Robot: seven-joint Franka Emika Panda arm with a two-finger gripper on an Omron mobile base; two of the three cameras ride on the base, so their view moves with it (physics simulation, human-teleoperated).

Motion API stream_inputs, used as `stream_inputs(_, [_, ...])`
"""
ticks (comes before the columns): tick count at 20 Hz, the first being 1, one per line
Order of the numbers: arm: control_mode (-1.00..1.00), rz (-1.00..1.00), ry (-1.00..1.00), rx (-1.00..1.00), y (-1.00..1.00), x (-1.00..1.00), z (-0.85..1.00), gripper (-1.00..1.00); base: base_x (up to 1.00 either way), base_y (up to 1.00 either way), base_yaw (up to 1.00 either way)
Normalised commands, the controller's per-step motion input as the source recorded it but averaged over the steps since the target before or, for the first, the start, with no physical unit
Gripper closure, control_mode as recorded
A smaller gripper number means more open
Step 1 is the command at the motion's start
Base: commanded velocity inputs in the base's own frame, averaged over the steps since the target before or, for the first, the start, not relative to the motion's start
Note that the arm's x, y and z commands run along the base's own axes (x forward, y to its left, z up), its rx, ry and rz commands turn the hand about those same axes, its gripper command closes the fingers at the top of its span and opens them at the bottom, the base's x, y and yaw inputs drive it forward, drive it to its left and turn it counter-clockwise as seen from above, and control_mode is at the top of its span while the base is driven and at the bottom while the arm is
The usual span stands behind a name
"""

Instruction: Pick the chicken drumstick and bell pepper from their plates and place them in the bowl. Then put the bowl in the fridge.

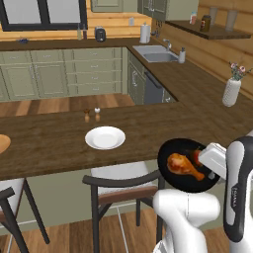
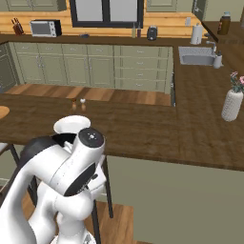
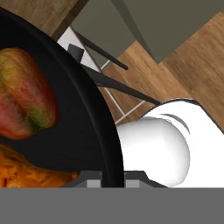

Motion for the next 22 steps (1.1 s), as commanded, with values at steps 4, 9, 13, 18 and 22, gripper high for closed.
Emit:
stream_inputs(4, [-1.0,0.0,0.0,-0.01,0.02,0.0,0.0,1.0,0.0,0.0,0.0])
stream_inputs(9, [-1.0,0.0,0.0,0.0,0.0,0.0,0.0,1.0,0.0,0.0,0.0])
stream_inputs(13, [-1.0,0.0,0.0,0.0,0.0,-0.02,0.0,1.0,0.0,0.0,0.0])
stream_inputs(18, [1.0,0.0,0.0,0.0,0.0,0.0,0.0,1.0,-0.93,0.03,-0.02])
stream_inputs(22, [1.0,0.0,0.0,0.0,0.0,0.0,0.0,1.0,-1.0,0.03,-0.02])
